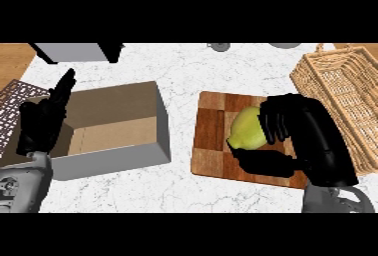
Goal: Pick the lemon from the cutting board and place it in the basket
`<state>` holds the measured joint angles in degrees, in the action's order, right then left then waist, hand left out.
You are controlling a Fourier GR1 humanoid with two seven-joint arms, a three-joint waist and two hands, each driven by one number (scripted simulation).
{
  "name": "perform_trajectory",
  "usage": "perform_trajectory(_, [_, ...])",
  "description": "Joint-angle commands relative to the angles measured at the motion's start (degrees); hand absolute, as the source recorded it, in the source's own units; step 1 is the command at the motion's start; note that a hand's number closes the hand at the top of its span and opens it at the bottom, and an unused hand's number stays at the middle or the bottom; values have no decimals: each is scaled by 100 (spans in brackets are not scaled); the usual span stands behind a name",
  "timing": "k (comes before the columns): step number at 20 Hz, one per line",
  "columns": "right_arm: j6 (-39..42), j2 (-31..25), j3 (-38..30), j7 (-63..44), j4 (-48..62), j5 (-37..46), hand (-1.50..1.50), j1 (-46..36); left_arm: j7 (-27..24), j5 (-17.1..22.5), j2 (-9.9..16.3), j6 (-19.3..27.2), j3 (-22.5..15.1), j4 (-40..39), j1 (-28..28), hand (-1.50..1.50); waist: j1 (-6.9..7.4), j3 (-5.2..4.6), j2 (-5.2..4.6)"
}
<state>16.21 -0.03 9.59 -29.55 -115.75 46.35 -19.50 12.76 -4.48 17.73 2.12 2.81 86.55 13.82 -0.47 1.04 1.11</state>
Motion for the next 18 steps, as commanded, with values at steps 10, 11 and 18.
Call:
perform_trajectory(10, [1022, -496, -1814, -2263, 116, -818, 150, -3030, 73, 21, -288, -143, -60, -663, -128, 0, 8, -118, -128])
perform_trajectory(11, [1243, -600, -1753, -2580, -5, -770, 150, -3210, 239, 163, -203, -247, 54, -613, -3, 0, -24, -118, -99])
perform_trajectory(18, [2106, -2269, -1825, -1924, 1209, -246, 150, -3314, 259, -78, -399, -64, -103, -474, -139, 0, -17, -120, -151])
